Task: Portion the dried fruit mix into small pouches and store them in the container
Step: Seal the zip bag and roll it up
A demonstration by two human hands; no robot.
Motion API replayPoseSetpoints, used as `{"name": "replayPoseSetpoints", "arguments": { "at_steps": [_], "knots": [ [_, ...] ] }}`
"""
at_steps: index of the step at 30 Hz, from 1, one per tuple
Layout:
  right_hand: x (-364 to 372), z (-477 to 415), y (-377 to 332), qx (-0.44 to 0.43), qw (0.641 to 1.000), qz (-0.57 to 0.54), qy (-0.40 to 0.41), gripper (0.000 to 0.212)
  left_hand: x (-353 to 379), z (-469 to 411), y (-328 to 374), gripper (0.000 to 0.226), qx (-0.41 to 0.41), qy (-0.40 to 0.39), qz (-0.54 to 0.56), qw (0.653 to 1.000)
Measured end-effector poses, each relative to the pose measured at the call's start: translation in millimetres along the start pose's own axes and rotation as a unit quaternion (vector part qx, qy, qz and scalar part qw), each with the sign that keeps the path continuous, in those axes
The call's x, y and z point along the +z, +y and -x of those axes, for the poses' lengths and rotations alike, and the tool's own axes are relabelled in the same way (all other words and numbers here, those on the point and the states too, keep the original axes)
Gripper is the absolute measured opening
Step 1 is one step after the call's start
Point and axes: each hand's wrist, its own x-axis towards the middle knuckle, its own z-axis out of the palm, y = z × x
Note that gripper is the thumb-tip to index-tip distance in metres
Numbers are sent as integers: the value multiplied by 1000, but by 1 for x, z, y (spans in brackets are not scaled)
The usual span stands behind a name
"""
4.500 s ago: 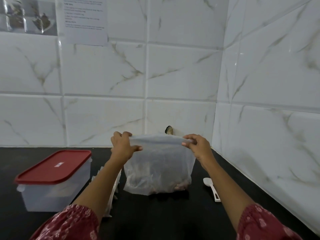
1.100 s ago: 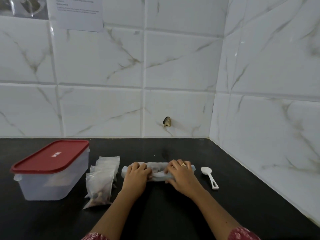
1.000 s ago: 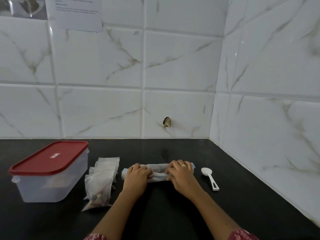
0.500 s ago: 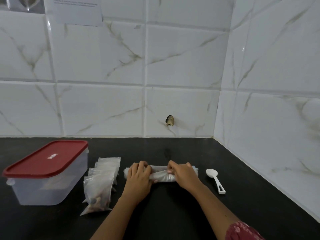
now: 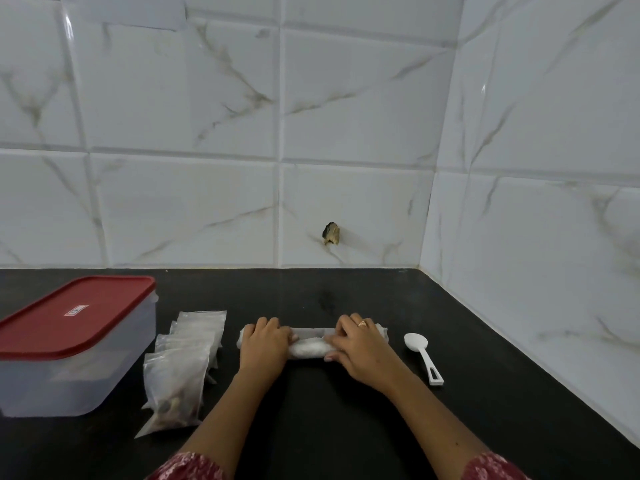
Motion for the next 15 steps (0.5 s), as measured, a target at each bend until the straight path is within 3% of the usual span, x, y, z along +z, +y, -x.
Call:
{"name": "replayPoseSetpoints", "arguments": {
  "at_steps": [4, 9, 15],
  "knots": [
    [7, -6, 2, -6, 1000, 10, 20, 30, -6, -3, 1, 23, -60, 31, 74, 995],
    [-1, -14, 1, 13, 997, -72, -3, 30, -4, 1, 9, 36, -156, 147, 163, 963],
    [-8, -26, -1, 93, 991, -88, -42, 26, 9, -2, 9, 41, -107, 33, 147, 983]
  ]
}}
